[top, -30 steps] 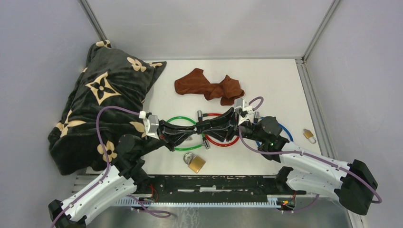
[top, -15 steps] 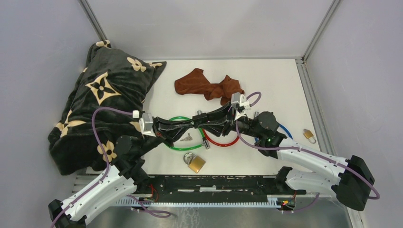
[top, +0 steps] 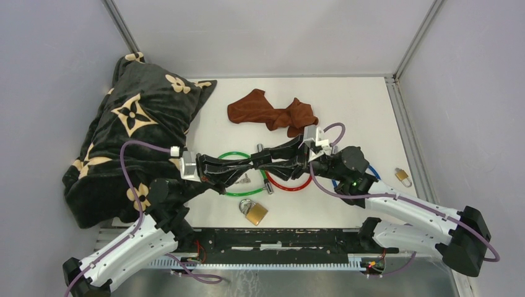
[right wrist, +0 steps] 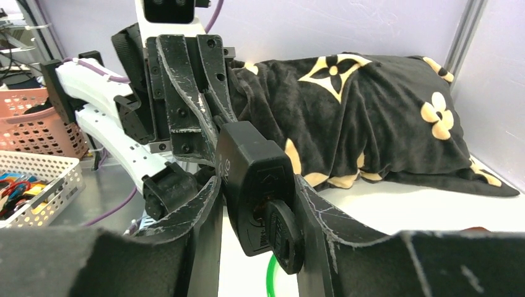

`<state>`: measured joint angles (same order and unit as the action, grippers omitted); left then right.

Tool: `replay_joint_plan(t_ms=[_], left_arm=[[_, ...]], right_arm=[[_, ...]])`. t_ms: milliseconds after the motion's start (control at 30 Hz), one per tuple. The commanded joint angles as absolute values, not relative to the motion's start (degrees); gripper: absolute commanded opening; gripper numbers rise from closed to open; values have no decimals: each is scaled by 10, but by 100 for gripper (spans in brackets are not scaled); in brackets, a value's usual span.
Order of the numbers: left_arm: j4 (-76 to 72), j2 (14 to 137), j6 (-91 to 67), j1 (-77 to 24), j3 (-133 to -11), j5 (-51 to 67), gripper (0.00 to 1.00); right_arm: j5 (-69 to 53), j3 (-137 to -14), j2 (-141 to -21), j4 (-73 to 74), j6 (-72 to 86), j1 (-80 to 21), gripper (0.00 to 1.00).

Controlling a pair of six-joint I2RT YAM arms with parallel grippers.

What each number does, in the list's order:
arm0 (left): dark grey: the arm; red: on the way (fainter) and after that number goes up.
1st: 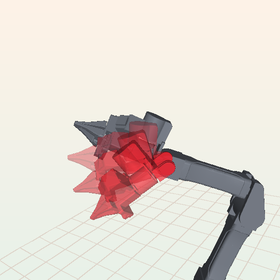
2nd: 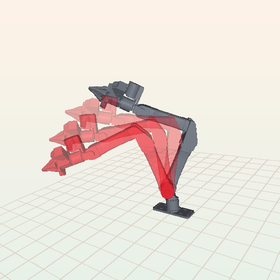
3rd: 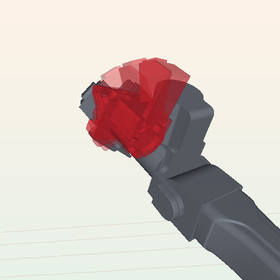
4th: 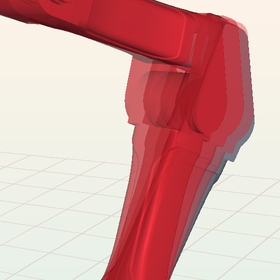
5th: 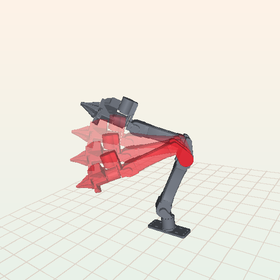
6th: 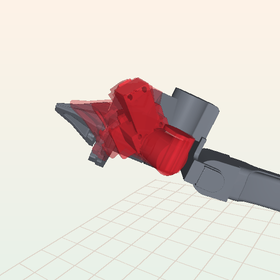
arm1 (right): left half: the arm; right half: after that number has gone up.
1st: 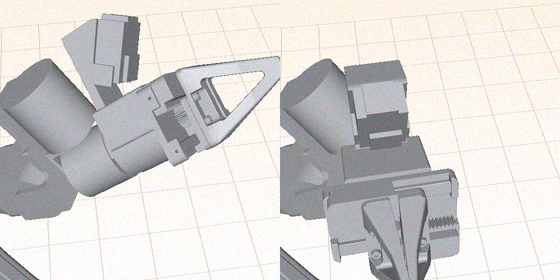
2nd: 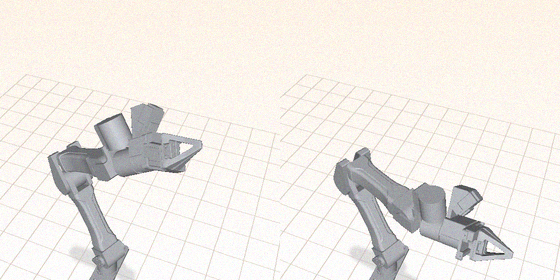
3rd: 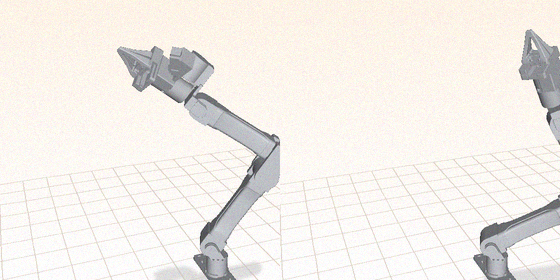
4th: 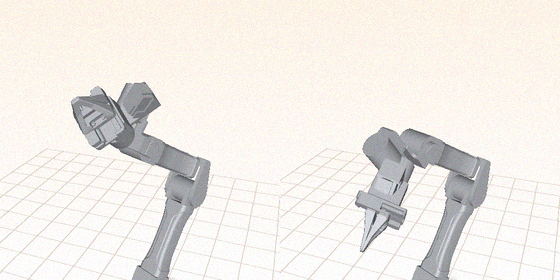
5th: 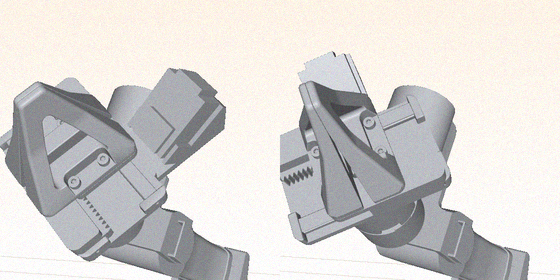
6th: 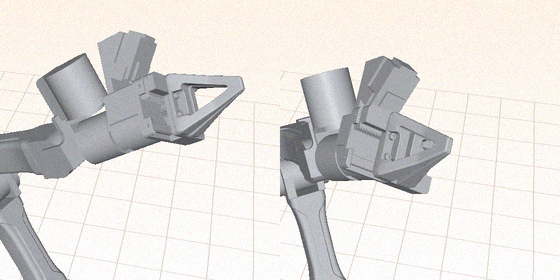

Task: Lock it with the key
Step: Lock the lock.

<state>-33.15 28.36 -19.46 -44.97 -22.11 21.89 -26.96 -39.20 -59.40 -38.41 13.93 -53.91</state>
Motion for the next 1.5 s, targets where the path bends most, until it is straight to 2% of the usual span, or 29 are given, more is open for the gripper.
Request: replay_joint_plan(t_ms=[0, 367, 633, 833, 1100, 1167, 1300, 1333, 1400, 1467], left_arm=[[-223, 366, -203, -494, -214, 359, 2], [-223, 411, -179, -521, -240, 374, 2], [-215, 407, -168, -522, -240, 373, 2], [-180, 358, -102, -521, -243, 341, 2], [-181, 323, -94, -505, -227, 298, 2], [-182, 321, -94, -504, -226, 297, 10], [-177, 317, -98, -502, -222, 297, 46], [-172, 315, -98, -502, -222, 295, 52], [-158, 309, -95, -497, -224, 290, 58], [-138, 303, -91, -492, -225, 288, 58]], right_arm=[[-404, -407, -628, -347, 128, -620, 0], [-396, -381, -647, -369, 135, -621, 0], [-390, -388, -615, -308, 93, -621, 0], [-322, -367, -541, -239, 68, -609, 0], [-245, -332, -475, -215, 84, -592, 0], [-242, -329, -470, -219, 89, -591, 0], [-240, -326, -465, -233, 96, -591, 0], [-239, -327, -463, -234, 97, -591, 0], [-235, -326, -455, -235, 98, -589, 0], [-235, -327, -448, -237, 99, -587, 0]])
